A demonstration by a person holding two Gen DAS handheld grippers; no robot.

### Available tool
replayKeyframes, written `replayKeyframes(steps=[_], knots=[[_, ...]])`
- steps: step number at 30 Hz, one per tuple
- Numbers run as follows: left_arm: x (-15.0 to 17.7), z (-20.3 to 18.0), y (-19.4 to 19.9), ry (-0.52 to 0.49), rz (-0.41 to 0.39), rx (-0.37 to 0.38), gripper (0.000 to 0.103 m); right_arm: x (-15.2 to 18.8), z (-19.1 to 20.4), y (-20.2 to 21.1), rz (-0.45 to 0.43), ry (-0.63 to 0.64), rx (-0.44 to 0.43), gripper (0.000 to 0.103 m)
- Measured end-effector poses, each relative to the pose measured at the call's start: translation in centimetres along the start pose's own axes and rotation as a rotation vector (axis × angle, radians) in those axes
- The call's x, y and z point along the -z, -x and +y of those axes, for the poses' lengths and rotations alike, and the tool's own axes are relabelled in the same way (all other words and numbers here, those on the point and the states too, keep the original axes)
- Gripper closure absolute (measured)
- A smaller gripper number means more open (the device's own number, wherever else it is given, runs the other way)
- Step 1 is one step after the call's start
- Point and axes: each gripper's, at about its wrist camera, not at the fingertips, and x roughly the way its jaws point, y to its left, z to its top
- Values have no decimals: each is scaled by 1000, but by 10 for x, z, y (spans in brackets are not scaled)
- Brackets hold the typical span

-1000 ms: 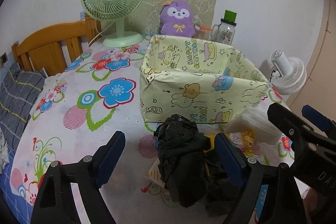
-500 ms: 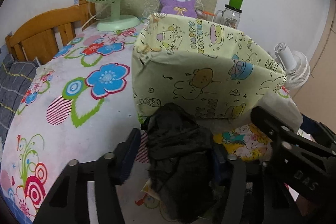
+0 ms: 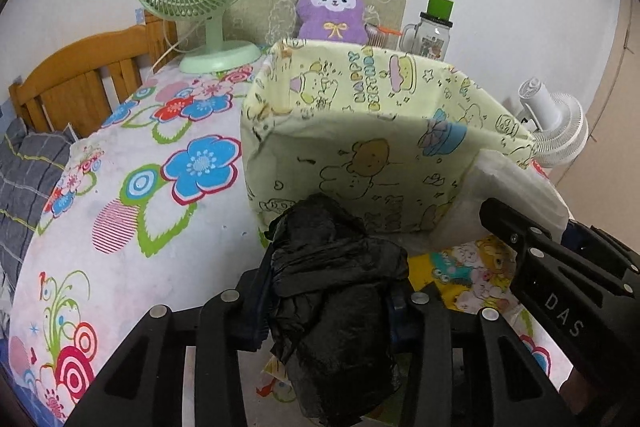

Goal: Organize soft objects
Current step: 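Grasp the black plastic bundle with the left tool while the right tool grasps the white cloth, then carry the black bundle with the left tool while the right tool carries the white cloth to the box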

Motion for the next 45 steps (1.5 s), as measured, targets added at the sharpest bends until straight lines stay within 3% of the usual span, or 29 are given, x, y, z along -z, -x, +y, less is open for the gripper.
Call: replayKeyframes(steps=[27,45], knots=[[-17,-19,92,-33,-200,24,61,-18,4,106,-216,2,-2,75],[-21,-32,130,-64,-277,37,61,-21,9,149,-277,17,9,75]])
